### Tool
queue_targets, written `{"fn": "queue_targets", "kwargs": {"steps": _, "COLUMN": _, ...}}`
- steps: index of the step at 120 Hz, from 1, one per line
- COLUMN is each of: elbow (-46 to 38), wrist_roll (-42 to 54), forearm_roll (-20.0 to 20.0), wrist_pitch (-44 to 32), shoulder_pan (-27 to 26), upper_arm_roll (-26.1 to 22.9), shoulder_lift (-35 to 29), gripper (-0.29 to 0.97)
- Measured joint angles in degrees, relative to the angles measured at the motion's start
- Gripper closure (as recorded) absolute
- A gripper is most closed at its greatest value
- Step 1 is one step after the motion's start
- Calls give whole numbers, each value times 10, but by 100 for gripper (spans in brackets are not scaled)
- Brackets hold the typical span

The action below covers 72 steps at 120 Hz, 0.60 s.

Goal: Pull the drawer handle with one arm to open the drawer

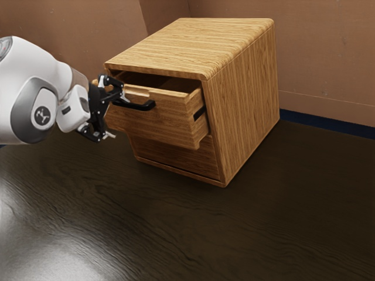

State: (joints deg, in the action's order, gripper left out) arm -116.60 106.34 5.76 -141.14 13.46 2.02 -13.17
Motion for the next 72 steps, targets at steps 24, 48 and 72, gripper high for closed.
{"fn": "queue_targets", "kwargs": {"steps": 24, "elbow": -35, "wrist_roll": 0, "forearm_roll": -1, "wrist_pitch": 5, "shoulder_pan": 0, "upper_arm_roll": 4, "shoulder_lift": -37, "gripper": 1}}
{"fn": "queue_targets", "kwargs": {"steps": 48, "elbow": -62, "wrist_roll": 1, "forearm_roll": -9, "wrist_pitch": 11, "shoulder_pan": -8, "upper_arm_roll": 21, "shoulder_lift": -70, "gripper": 4}}
{"fn": "queue_targets", "kwargs": {"steps": 72, "elbow": -79, "wrist_roll": 1, "forearm_roll": -9, "wrist_pitch": 32, "shoulder_pan": -5, "upper_arm_roll": 22, "shoulder_lift": -96, "gripper": 1}}
